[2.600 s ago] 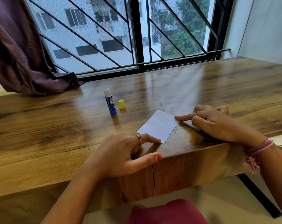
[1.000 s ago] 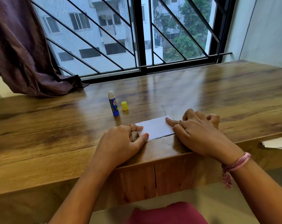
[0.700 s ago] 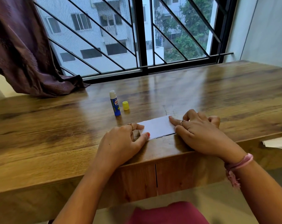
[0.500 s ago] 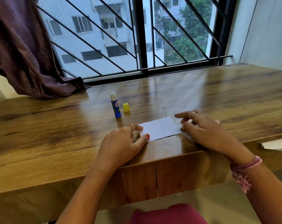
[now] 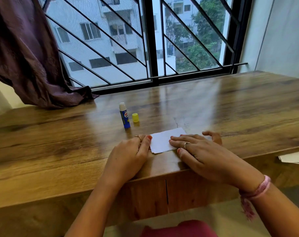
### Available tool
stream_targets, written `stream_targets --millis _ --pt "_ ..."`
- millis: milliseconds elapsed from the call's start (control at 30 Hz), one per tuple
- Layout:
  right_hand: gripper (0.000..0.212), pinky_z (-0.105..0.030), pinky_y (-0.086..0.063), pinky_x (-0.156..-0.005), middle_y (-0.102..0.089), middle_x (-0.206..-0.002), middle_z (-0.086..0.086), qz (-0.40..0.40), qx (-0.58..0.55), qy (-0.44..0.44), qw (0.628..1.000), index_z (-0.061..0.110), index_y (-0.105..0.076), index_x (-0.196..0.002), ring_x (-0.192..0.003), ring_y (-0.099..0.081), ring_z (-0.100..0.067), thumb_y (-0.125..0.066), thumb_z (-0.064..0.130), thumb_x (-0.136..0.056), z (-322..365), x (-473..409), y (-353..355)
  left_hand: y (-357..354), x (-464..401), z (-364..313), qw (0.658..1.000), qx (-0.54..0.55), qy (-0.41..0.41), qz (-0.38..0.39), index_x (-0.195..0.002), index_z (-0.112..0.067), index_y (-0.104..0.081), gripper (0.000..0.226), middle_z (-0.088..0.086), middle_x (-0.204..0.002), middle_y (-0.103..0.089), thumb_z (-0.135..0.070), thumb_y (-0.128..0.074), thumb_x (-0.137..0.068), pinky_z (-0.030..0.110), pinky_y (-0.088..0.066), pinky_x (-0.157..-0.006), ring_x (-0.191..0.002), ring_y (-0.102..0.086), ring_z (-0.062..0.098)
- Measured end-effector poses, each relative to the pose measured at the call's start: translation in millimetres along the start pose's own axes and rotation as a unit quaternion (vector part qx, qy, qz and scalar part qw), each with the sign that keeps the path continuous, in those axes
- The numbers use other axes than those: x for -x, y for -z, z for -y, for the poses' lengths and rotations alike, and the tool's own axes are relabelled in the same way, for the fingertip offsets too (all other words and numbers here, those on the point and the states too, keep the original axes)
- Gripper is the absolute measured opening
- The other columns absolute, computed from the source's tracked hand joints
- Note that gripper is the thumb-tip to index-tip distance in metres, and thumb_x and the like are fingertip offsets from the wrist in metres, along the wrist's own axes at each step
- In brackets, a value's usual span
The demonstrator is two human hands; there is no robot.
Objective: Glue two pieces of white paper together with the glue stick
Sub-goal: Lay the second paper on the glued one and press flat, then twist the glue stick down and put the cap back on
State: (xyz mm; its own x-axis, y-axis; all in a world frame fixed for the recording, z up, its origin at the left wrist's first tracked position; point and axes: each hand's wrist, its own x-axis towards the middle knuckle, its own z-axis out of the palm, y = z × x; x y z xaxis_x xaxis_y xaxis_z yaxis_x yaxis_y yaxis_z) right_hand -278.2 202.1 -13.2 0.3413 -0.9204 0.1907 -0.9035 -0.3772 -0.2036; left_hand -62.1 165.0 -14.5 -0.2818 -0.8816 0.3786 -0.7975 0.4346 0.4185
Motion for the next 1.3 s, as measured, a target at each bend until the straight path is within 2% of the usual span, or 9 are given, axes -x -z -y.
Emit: stream_targets --millis 100,167,300,500,700,933,1033,1200,1300 --pt "0.047 -0.037 0.0 -0.111 -0.023 -0.152 0.027 0.002 0.004 -0.009 1.0 0.043 -0.03 -0.143 -0.139 -0.015 0.008 -0.018 0.044 -0.097 -1 0 1 -2 -1 4 0.999 0.034 0.012 -0.022 -0.116 -0.032 -0.06 0.029 -0.017 -0.057 -0.044 -0.038 -0.035 -0.101 0.022 -0.036 -0.052 -0.056 -0.049 0.003" --pt "0.047 -0.036 0.0 -0.108 -0.022 -0.153 0.026 0.002 0.009 -0.018 1.0 0.043 -0.029 -0.143 -0.139 -0.015 0.007 -0.019 0.043 -0.097 -3 -1 1 -3 -1 7 0.997 0.064 0.027 -0.035 -0.114 -0.033 -0.058 0.023 -0.013 -0.051 -0.043 -0.031 -0.039 -0.101 0.017 -0.03 -0.043 -0.046 -0.047 0.001" --pt "0.048 -0.036 0.001 -0.106 -0.019 -0.155 0.023 0.014 0.011 -0.03 0.999 0.042 -0.025 -0.145 -0.14 -0.013 0.005 -0.018 0.044 -0.097 -7 -4 3 -1 -3 11 0.987 0.141 0.071 -0.04 -0.106 -0.03 -0.058 0.015 -0.013 -0.046 -0.05 -0.027 -0.046 -0.098 0.012 -0.036 -0.045 -0.043 -0.046 -0.002" --pt "0.05 -0.041 -0.001 -0.112 -0.015 -0.156 0.022 0.052 0.007 -0.056 0.997 0.04 -0.021 -0.147 -0.142 -0.012 0.002 -0.017 0.043 -0.098 -20 -16 11 1 -5 16 0.97 0.213 0.096 -0.06 -0.095 -0.026 -0.06 0.004 -0.013 -0.043 -0.046 -0.028 -0.057 -0.093 0.01 -0.035 -0.043 -0.039 -0.041 0.0" --pt "0.05 -0.043 -0.003 -0.111 -0.012 -0.157 0.021 0.057 0.021 -0.088 0.994 0.039 -0.02 -0.148 -0.143 -0.011 0.001 -0.018 0.04 -0.098 -33 -30 9 -1 -4 17 0.96 0.252 0.102 -0.066 -0.095 -0.02 -0.059 0.01 -0.014 -0.041 -0.047 -0.029 -0.061 -0.09 0.009 -0.032 -0.039 -0.036 -0.039 0.0" --pt "0.053 -0.041 0.0 -0.11 -0.007 -0.157 0.021 0.045 0.028 -0.075 0.996 0.039 -0.015 -0.149 -0.143 -0.006 0.002 -0.016 0.042 -0.096 -41 -32 2 -3 -5 17 0.955 0.268 0.105 -0.066 -0.095 -0.021 -0.059 0.011 -0.013 -0.043 -0.048 -0.029 -0.062 -0.09 0.011 -0.032 -0.039 -0.037 -0.04 0.0" --pt "0.054 -0.041 0.0 -0.11 -0.004 -0.157 0.022 0.029 0.023 -0.062 0.997 0.039 -0.011 -0.149 -0.143 -0.001 0.003 -0.017 0.041 -0.096 -43 -31 0 -1 -4 17 0.946 0.294 0.12 -0.066 -0.099 -0.02 -0.057 0.014 -0.01 -0.049 -0.051 -0.028 -0.063 -0.089 0.018 -0.036 -0.044 -0.042 -0.043 0.002" --pt "0.055 -0.035 -0.002 -0.108 -0.012 -0.158 0.018 -0.02 0.004 -0.053 0.998 0.038 -0.013 -0.149 -0.143 -0.004 0.003 -0.018 0.043 -0.095 -43 -30 -3 11 -13 24 0.886 0.399 0.23 -0.057 -0.115 -0.018 -0.05 0.038 0.005 -0.096 -0.062 -0.023 -0.071 -0.084 0.023 -0.044 -0.051 -0.07 -0.058 0.013" --pt "0.055 -0.027 -0.003 -0.1 -0.017 -0.158 0.016 -0.041 -0.005 -0.048 0.998 0.038 -0.017 -0.148 -0.143 -0.007 0.0 -0.019 0.045 -0.094 -42 -30 -4 19 -24 35 0.865 0.427 0.262 -0.034 -0.128 -0.016 -0.042 0.056 0.008 -0.106 -0.06 -0.02 -0.072 -0.081 0.025 -0.05 -0.055 -0.078 -0.061 0.017"
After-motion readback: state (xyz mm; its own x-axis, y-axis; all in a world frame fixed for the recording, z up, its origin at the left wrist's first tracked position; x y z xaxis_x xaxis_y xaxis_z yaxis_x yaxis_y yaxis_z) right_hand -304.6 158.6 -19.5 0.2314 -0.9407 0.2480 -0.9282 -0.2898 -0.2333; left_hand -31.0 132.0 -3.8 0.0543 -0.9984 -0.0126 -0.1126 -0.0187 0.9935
